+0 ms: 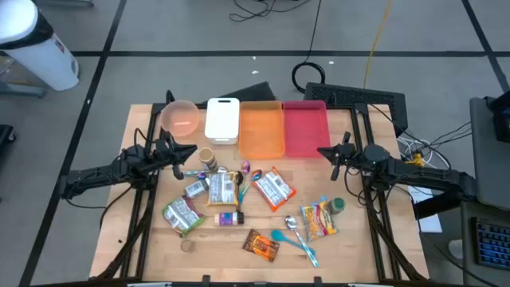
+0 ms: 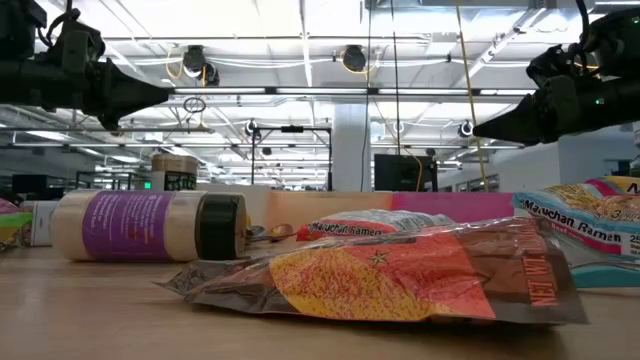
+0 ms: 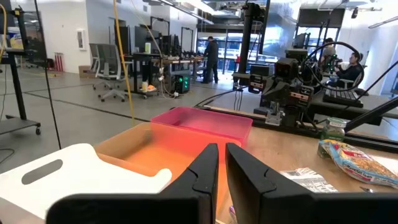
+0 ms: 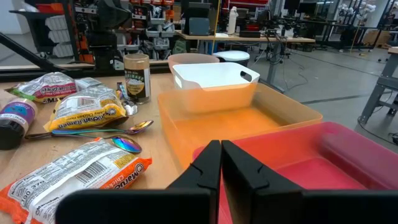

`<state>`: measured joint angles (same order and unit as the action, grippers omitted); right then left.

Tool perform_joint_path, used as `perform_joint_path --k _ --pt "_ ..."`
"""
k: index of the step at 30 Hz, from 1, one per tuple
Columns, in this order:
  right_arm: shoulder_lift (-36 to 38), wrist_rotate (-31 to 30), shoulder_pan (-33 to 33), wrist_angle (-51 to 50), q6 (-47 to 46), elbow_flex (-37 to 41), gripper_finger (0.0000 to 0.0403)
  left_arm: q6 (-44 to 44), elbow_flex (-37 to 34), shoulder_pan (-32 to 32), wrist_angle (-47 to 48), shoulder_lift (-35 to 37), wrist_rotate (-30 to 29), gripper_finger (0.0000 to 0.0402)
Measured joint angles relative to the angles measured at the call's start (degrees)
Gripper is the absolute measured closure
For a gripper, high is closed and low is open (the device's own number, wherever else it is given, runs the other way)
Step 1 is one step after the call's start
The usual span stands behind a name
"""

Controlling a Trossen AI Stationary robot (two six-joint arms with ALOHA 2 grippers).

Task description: Pick & Place Food Item

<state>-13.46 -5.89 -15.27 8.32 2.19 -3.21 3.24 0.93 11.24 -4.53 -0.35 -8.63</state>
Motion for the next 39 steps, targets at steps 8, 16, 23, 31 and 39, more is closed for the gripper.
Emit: perform_joint_path --k 8,16,23,31,39 --pt "-0.01 0.00 0.00 0.00 -0.02 -0.01 0.0399 0.00 0.00 0.00 0.00 0.00 0.00 0.0362" --pt "-0.02 0.00 0.00 0.00 -0.01 0.01 0.0399 0.00 -0.01 0.00 0.01 0.00 0.01 0.0362" --pt "-0.02 0.00 0.02 0.50 0.00 0.01 0.0399 0.00 -0.02 0.01 0.01 -0.01 -0.01 0.0362" --pt "-0.02 0.09 0.01 1.42 -0.55 0.00 0.0399 0.01 -0.02 0.01 0.02 0.00 -0.01 0.0362" --pt "-0.02 0.04 0.02 1.70 -11.48 0.00 0.0399 -0.01 -0.02 0.01 0.00 0.00 -0.01 0.0362"
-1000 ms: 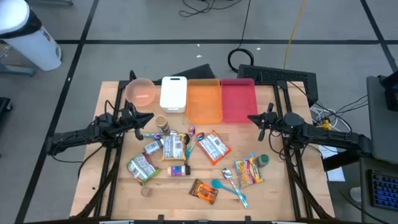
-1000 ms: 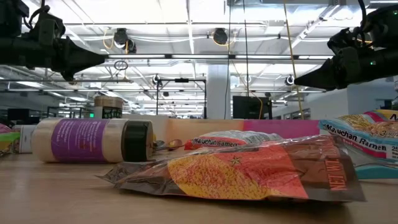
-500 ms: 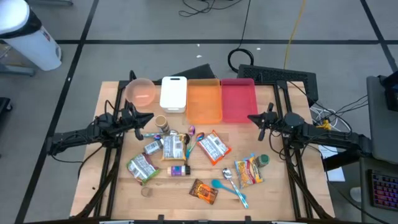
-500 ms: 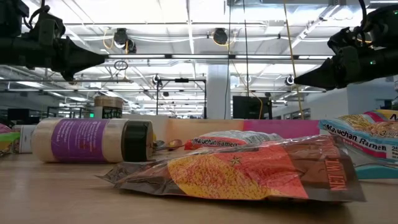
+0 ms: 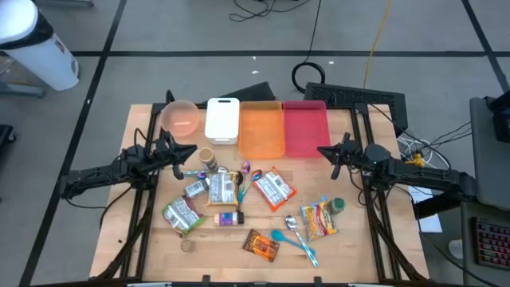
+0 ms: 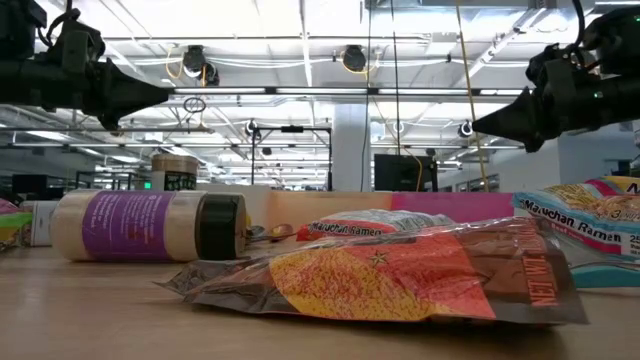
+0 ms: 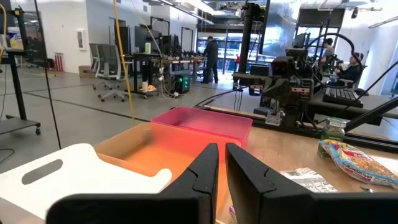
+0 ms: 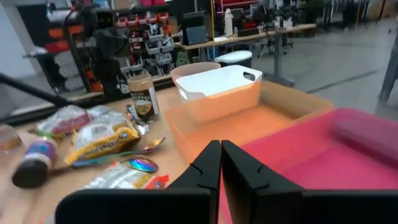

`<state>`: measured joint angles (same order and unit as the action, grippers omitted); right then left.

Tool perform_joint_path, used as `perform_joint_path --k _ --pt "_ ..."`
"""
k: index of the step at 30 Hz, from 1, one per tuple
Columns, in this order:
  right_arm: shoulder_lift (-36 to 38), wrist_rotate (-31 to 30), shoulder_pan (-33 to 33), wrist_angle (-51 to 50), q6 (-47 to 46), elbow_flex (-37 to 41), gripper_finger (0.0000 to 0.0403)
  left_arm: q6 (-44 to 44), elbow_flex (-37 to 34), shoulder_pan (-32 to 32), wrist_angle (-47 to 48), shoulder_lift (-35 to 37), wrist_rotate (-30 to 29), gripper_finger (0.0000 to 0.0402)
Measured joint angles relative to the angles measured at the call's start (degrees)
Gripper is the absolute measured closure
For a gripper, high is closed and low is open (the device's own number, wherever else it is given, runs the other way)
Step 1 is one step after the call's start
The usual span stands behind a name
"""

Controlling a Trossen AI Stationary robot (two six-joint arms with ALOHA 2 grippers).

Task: Pick & Place Food Item
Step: Put the golden seasoning bottle into the red bin

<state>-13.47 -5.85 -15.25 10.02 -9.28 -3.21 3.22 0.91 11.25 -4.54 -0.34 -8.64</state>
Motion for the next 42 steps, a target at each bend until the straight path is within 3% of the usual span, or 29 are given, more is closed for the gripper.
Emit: perform_joint_path --k 4,9,14,17,24,29,32,37,42 --pt "0.00 0.07 0.00 0.00 -5.08 -0.01 0.0399 -0.13 0.00 -0.02 0.00 -0.01 0.00 0.0362" --pt "0.00 0.13 0.00 -0.24 -12.77 -0.01 0.0399 -16.53 0.02 0.04 -1.81 0.00 -3.46 0.0362" --pt "0.00 0.01 -0.01 -0.14 -15.53 0.01 0.0399 -22.72 0.02 0.04 -3.15 0.00 -3.72 0.0362" --pt "0.01 -0.01 0.00 -0.03 -15.59 -0.01 0.0399 -19.67 0.02 0.04 -3.05 0.00 -3.67 0.0362" --pt "-2.14 2.53 0.02 1.13 -22.73 0.00 0.0399 4.72 0.02 0.00 -6.49 0.00 -3.39 0.0362" --pt "-6.05 4.58 1.49 10.27 -22.00 0.01 0.0399 17.45 0.02 -0.02 -8.50 0.00 -3.44 0.0362" --pt "-9.28 4.48 3.25 18.03 -17.61 0.01 0.0399 16.46 0.00 -0.02 -10.14 0.00 -4.73 0.0362" --pt "-15.95 1.54 5.21 29.25 -9.75 0.01 0.0398 7.49 0.02 0.00 -9.21 -0.02 -4.07 0.0359" --pt "-23.00 1.28 5.35 36.05 -5.02 0.01 0.0388 4.14 0.02 0.00 -8.80 -0.16 -1.66 0.0313"
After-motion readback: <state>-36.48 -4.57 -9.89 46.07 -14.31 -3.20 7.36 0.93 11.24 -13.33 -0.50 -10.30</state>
